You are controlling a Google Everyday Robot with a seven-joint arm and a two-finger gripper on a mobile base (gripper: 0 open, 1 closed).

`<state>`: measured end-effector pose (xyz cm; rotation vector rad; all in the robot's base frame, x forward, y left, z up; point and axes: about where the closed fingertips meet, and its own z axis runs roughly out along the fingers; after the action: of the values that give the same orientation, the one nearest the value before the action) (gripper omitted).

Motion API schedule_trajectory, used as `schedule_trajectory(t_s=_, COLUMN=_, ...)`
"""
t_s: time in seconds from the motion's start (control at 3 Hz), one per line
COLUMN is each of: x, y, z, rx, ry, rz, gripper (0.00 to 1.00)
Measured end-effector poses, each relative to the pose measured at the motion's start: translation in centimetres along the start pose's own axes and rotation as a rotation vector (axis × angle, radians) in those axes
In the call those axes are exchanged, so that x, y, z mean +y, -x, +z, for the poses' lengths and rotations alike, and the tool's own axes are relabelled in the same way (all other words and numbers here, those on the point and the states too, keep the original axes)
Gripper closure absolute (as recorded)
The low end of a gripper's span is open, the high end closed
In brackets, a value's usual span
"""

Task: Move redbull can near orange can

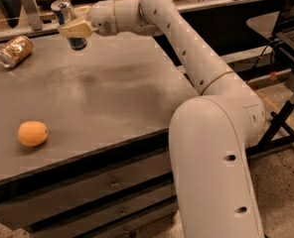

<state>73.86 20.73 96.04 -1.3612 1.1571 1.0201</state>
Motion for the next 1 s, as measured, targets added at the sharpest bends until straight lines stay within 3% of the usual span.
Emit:
schedule_trajectory(t_s=0.33, x=0.0, y=1.2, z=2.4, rx=-0.002, ry=-0.036, rz=0.072, gripper=1.00)
schedule_trajectory(t_s=0.67, x=-0.6, y=-0.7, z=5.1, rx=0.017, ry=-0.111, rz=0.130, gripper=1.00)
schedule_trajectory(t_s=1.0, x=-1.8, y=-3.0, z=8.1, rx=-0.011, ry=-0.192, rz=0.110, gripper=1.00)
